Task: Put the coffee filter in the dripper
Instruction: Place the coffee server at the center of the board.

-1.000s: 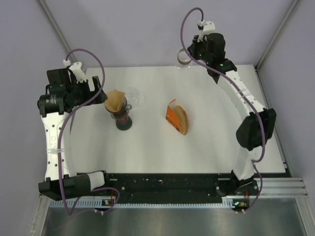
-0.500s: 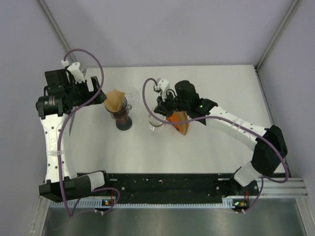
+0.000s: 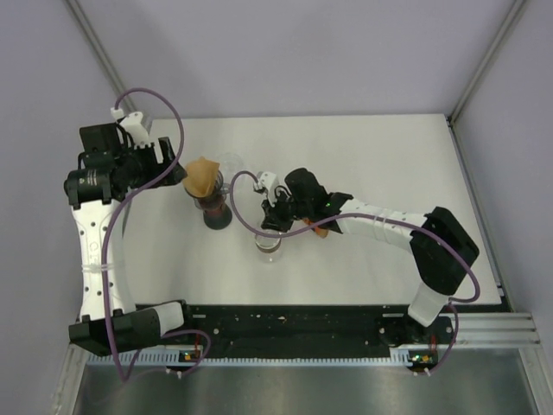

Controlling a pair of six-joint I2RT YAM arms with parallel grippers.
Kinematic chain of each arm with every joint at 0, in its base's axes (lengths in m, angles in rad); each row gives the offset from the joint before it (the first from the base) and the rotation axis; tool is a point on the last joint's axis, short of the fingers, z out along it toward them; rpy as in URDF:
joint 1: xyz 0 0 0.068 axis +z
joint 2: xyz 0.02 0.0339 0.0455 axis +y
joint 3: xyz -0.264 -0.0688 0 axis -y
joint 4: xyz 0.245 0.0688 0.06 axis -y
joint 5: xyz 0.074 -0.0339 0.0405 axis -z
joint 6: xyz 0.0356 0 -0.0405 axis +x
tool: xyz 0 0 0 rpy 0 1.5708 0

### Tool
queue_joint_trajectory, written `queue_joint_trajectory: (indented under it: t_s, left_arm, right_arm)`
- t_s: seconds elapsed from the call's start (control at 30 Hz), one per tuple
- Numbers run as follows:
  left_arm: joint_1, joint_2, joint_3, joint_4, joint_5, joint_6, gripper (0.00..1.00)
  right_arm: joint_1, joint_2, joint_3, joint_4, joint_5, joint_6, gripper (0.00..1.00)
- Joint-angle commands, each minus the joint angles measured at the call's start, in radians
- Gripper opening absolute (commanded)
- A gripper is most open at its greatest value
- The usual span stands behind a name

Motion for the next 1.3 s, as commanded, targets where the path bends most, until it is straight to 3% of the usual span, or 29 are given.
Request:
queue_joint_trajectory:
  t_s: [0.0,0.13,0.3,0.5,0.73,0.9,1.03,1.27]
  left_arm:
    - [0.005,-0.009,-0.009,0.049,0.114,0.053,0.76]
    - [-0.008,0.009,-0.019,0.077,0.167,0.066,0.55]
    - [-0.105,0.058,-0.009,0.094,0.026,0.122,0.28]
    - [-0.246,0.14,0.004,0.103,-0.145,0.204,0.15]
    - [-0.251,0.227,-0.006,0.132,-0.152,0.204,0.11]
    - [-0.271,0.25,-0.043,0.148,-0.044,0.216,0.12]
    - [-0.271,0.258,-0.092,0.152,-0.024,0.22,0.12]
    - [-0.275,0.279,-0.137,0.172,-0.017,0.234,0.13]
  right_arm:
    - [0.01,0.024,0.049,0.11,-0.007,0.037,0.0]
    - [0.01,0.039,0.059,0.101,-0.016,0.052,0.12]
    - [0.01,0.018,0.078,0.096,-0.036,0.066,0.38]
    - [0.004,-0.059,0.136,0.081,-0.07,0.083,0.48]
    - [-0.124,-0.113,0.2,0.073,-0.051,0.241,0.49]
    - [-0.212,-0.047,0.28,0.085,0.074,0.339,0.51]
    - [-0.256,0.101,0.387,0.142,0.169,0.452,0.51]
    - [-0.251,0.523,0.835,0.084,0.136,0.613,0.55]
